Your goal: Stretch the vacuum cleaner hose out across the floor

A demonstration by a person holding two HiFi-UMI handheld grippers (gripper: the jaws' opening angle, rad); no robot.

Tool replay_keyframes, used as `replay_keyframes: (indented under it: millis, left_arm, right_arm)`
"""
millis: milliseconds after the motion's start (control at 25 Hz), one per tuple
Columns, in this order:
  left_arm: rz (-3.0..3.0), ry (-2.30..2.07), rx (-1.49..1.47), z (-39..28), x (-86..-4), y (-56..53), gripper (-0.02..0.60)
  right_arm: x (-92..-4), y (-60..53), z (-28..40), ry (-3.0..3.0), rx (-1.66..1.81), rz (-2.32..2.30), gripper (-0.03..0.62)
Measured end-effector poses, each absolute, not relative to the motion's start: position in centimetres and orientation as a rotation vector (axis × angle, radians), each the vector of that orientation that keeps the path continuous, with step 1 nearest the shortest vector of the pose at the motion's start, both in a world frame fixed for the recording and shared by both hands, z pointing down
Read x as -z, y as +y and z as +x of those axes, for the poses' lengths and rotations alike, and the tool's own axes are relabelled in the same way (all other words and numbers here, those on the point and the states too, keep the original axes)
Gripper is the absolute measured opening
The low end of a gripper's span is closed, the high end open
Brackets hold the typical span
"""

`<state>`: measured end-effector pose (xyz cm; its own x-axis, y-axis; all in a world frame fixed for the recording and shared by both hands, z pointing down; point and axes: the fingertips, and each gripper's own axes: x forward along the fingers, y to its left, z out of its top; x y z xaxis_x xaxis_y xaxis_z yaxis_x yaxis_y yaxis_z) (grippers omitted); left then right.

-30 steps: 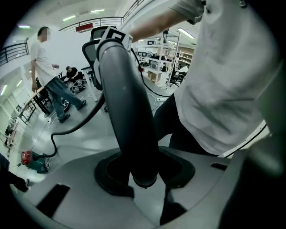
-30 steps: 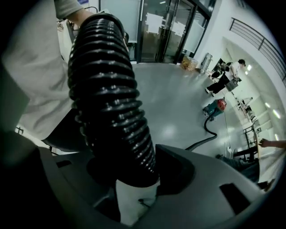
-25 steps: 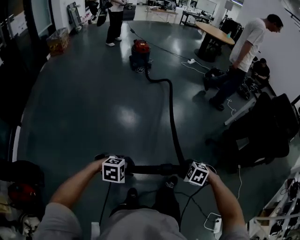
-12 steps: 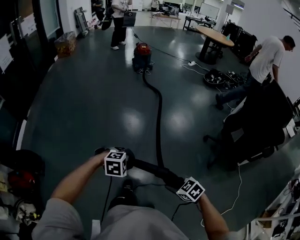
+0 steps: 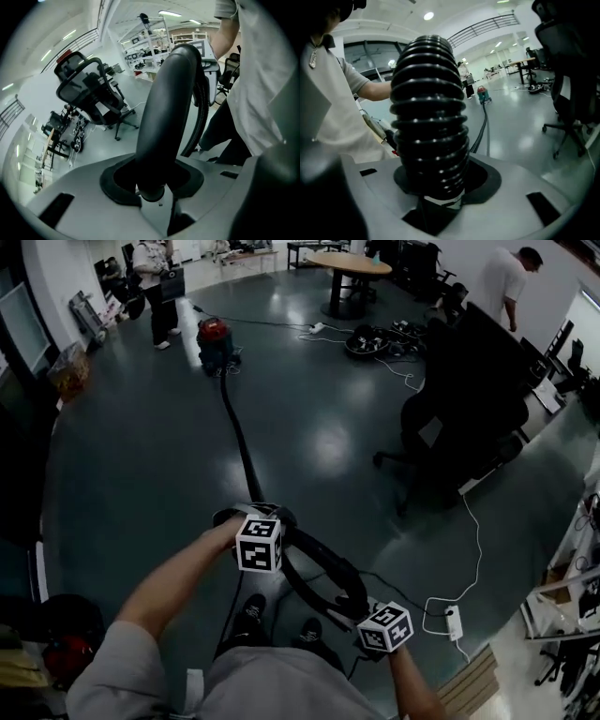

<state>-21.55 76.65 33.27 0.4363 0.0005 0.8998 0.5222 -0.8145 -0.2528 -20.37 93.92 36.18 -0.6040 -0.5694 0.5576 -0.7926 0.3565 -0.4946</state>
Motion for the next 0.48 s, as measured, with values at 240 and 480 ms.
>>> replay_keyframes:
  millis: [240,480]
  left_arm:
    - [-2.075,-0.611,1.117,-14.5,-33.5,77.7,0.140]
    - [-2.105,-0.786,0.930,-10.1,-35.6,80.6,0.140]
  right_arm:
    - [-35.8,94.9,-21.5,-2.214,-1.213,1.606,0.161]
    - [-35.1,95.6,-23.1,-1.981,-1.310,2.006,0.156]
